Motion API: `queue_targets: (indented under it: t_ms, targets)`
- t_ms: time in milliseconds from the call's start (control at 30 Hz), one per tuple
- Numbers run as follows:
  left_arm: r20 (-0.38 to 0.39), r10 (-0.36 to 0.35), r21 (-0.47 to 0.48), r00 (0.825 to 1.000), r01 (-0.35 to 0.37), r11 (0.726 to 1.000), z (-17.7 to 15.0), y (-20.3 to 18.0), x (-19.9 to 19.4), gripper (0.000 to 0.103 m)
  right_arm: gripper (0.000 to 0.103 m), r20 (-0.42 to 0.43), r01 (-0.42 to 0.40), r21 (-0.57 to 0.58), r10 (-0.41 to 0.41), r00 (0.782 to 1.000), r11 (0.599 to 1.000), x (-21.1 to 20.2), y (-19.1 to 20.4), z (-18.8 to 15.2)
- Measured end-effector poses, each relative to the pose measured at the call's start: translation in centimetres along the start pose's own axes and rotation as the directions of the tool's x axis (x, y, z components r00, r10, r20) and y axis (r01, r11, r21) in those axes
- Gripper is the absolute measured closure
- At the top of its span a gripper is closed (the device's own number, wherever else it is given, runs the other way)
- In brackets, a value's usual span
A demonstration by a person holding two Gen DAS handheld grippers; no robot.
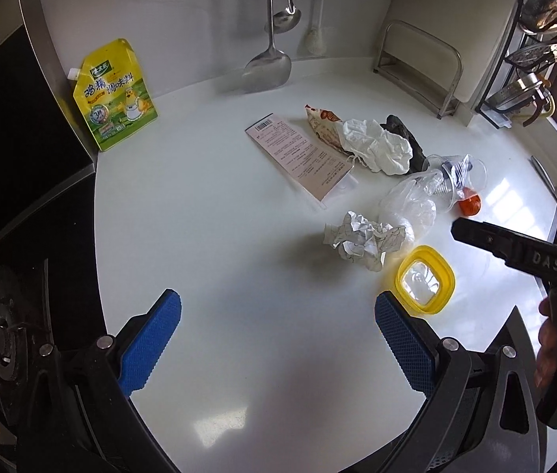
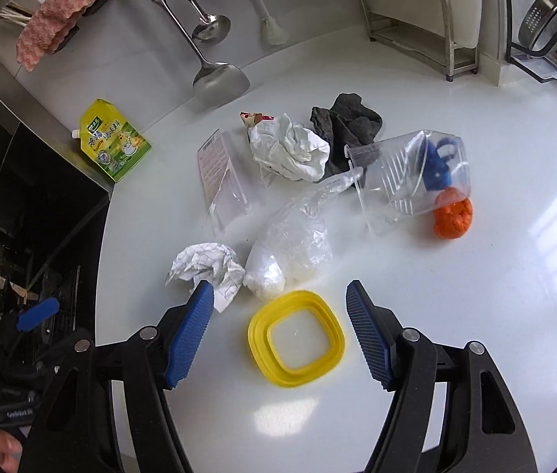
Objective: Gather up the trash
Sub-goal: 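Grasp the crumpled foil with the left tool while the right tool grasps the clear plastic bag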
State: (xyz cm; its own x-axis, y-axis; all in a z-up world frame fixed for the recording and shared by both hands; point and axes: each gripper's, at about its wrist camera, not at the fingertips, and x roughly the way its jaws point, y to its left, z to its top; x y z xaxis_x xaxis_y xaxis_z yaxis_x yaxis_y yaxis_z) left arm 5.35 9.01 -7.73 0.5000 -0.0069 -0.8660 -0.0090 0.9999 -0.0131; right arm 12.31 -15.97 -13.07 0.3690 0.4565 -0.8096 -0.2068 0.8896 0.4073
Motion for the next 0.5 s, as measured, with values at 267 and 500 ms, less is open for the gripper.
queue_targets:
  t_ms: [267,500]
  targets:
    - [-0.017,-0.041,0.037,0.999,0.042,0.998,-0.1,0.9,1.3,0.006,0.036,-0.065,0.045,0.028,-0.043,0.997,0.999,6.8,0.3,2.5]
    - [-0.031,-0.085,0.075,0.996,0.088,0.993,0.3,0.6,2.4,0.006,0.066,-0.094,0.044,-0.016,-0.045,0.995,0.999,9.2,0.9,3.0]
